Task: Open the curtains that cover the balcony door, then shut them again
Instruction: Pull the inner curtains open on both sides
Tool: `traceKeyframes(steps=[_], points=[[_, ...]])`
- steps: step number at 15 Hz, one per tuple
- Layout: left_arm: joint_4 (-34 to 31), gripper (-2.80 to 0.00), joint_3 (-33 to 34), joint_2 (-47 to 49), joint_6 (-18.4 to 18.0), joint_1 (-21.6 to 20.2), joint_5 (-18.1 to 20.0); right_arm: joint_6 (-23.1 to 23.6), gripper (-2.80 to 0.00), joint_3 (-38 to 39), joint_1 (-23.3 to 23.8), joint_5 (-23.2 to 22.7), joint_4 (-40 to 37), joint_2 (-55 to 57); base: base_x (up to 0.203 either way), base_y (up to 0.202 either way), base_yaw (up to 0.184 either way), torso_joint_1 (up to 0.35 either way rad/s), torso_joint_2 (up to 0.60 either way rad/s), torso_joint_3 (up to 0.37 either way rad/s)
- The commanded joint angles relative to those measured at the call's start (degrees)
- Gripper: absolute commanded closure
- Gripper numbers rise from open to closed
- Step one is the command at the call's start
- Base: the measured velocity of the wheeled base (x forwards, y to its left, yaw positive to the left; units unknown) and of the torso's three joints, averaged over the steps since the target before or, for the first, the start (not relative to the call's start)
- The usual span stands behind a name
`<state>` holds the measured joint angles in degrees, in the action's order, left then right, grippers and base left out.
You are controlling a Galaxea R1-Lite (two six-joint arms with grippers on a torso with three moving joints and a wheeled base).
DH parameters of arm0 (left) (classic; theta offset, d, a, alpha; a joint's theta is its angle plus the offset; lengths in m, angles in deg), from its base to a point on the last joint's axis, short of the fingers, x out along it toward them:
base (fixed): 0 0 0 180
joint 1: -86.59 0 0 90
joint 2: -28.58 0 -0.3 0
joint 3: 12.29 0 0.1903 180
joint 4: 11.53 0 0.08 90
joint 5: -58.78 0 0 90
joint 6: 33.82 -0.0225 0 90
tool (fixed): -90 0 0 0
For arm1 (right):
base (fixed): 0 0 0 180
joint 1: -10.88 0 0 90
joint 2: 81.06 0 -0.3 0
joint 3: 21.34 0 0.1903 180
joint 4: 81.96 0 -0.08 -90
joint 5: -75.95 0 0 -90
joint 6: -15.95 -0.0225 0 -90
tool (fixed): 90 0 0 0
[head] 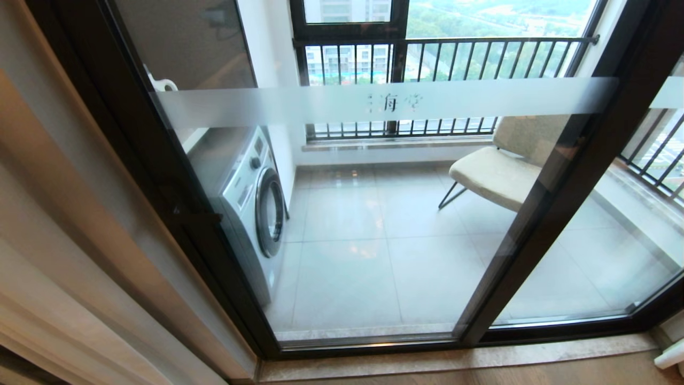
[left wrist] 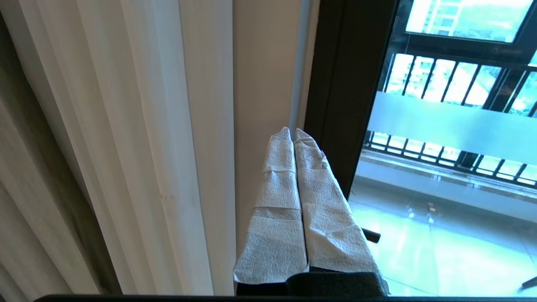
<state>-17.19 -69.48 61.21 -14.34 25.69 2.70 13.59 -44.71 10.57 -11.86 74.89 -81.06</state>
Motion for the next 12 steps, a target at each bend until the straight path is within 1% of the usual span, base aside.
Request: traceKeyframes(steps=[1,3,6,10,12], points=[[0.1,0.0,1.5,-0.4,0.1,0.0,0.2,0.0,0.0,0.0,0.0,0.0,0.0,0.1,0.0,0.0,0.0,0.0,0.0,0.0],[0.2,0.0,2.8,-0.7,0.1,0.0,0.3,0.0,0.0,0.0,0.0,0.0,0.0,0.1,0.0,0.0,0.0,0.0,0.0,0.0],[0.3,0.0,4.7,-1.0,0.1,0.1,2.0,0.0,0.0,0.0,0.0,0.0,0.0,0.1,0.0,0.0,0.0,0.0,0.0,0.0],[0.3,0.0,7.4,-1.2,0.2,0.3,2.1,0.0,0.0,0.0,0.0,0.0,0.0,0.1,0.0,0.0,0.0,0.0,0.0,0.0],[0.6,0.0,7.9,-0.2,0.1,2.4,2.1,0.0,0.0,0.0,0.0,0.0,0.0,0.1,0.0,0.0,0.0,0.0,0.0,0.0]])
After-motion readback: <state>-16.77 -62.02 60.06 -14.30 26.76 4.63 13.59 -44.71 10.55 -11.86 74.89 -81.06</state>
